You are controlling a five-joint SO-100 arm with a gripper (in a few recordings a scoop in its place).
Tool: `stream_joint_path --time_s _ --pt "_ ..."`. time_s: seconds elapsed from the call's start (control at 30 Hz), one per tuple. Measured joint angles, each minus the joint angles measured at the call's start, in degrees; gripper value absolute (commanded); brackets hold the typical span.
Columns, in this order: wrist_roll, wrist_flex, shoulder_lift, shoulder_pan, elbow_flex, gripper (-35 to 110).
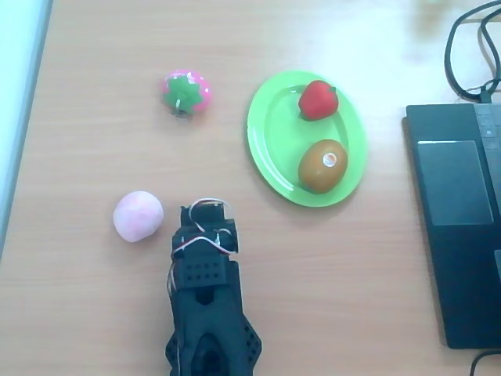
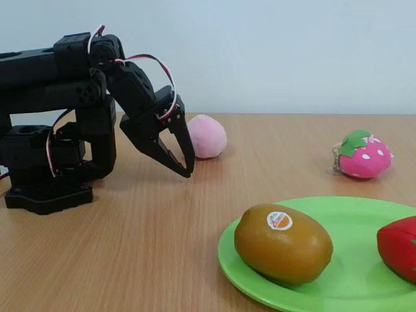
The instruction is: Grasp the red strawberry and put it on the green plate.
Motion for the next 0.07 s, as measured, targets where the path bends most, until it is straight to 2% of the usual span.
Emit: stream_joint_path --time_s 0.07 --pt "0.0 0.0 0.0 0.0 0.0 -8"
